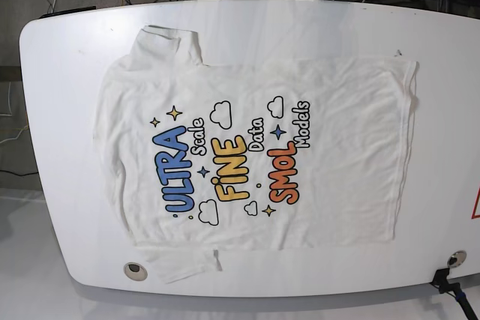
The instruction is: Fold the T-shirt properly
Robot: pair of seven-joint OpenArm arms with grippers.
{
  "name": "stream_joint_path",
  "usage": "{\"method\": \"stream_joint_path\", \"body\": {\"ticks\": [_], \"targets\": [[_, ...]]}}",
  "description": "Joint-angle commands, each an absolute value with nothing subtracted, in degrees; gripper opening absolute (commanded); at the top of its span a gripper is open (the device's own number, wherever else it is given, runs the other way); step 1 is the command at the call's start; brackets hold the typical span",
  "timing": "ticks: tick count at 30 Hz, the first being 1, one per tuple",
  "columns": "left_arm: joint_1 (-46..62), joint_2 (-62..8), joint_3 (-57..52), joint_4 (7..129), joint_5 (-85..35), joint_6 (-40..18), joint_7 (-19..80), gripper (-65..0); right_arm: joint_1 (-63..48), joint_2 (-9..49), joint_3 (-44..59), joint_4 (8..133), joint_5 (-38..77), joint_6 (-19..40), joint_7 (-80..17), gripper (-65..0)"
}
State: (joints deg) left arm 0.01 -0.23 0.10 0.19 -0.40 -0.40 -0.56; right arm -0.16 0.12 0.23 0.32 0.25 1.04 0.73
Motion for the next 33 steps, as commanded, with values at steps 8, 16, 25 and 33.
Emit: {"method": "stream_joint_path", "body": {"ticks": [8, 16, 25, 33], "targets": [[0.0, -0.4, -0.1, 0.4, -0.6, -0.1, -1.0, -65.0, -0.8, 0.3, 0.5, 1.3, -0.3, 1.9, 0.4, -65.0], [0.5, -0.5, -0.1, 0.3, -0.6, -0.3, -0.8, -64.8, -1.1, 0.3, 0.5, 1.3, -0.1, 2.1, 0.3, -65.0], [0.6, -0.7, 0.0, 0.5, -0.4, -0.3, -1.2, -64.4, -1.7, 0.3, 0.5, 1.8, 0.0, 2.0, 0.5, -65.0], [1.7, -1.0, -0.1, 1.4, -0.8, -0.3, -2.2, -58.2, -1.8, 0.0, 0.5, 2.2, -0.3, 2.5, 0.8, -65.0]]}}
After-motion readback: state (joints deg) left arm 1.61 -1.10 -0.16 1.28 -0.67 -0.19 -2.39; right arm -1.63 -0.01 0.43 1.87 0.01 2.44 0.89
